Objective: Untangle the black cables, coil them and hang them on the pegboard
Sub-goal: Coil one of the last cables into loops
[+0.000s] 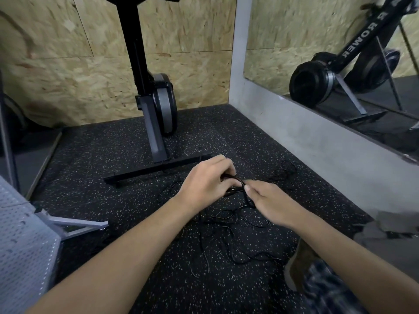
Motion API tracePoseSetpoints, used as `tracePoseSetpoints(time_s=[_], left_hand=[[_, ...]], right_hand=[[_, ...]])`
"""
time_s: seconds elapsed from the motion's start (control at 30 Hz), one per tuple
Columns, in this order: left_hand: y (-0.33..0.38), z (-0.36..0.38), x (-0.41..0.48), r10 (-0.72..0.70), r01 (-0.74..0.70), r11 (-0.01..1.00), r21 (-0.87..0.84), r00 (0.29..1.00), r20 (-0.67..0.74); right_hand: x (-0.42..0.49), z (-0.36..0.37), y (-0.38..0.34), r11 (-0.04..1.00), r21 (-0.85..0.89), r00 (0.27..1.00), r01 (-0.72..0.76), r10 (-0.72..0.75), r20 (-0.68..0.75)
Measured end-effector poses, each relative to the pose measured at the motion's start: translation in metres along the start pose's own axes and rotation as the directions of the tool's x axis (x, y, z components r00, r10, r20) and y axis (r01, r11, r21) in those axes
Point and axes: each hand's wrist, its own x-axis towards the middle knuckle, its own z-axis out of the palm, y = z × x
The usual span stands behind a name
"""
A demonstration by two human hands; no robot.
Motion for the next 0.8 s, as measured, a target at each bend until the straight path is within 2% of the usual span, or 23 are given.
tracePoseSetpoints(time_s=[0.17,0.47,0.57,0.63,0.7,0.73,0.8], left_hand=[[-0.009,0.001,-0.001,-0.086,0.087,0.994,-0.061,0.996,0.018],[-0.008,0.006,-0.002,-0.131,0.134,0.988,-0.075,0.99,0.045],[-0.013,0.004,-0.005,-0.225,0.233,0.965,-0.123,0.971,0.075],[-0.024,0.002,-0.011,-0.371,0.393,0.902,-0.179,0.917,0.147],[-0.034,0.0,-0.016,-0.49,0.578,0.766,-0.28,0.808,0.328],[-0.037,0.001,-0.019,-0.517,0.652,0.692,-0.311,0.748,0.417],[-0.034,0.004,-0.022,-0.53,0.726,0.614,-0.309,0.67,0.52]], right_hand=[[-0.003,0.003,0.002,0.995,-0.065,0.996,0.07,-0.066,0.059],[-0.002,0.011,0.006,0.994,-0.089,0.997,0.071,-0.072,-0.002],[-0.004,0.004,0.004,0.995,-0.066,0.997,0.073,-0.075,-0.026],[-0.005,-0.002,0.006,0.998,-0.006,0.998,0.056,-0.056,-0.035],[-0.007,-0.009,0.01,0.998,0.051,0.998,0.038,-0.035,-0.051],[-0.009,-0.012,0.01,0.997,0.069,0.997,0.03,-0.025,-0.067],[-0.012,-0.017,0.007,0.995,0.092,0.995,0.027,-0.018,-0.096]])
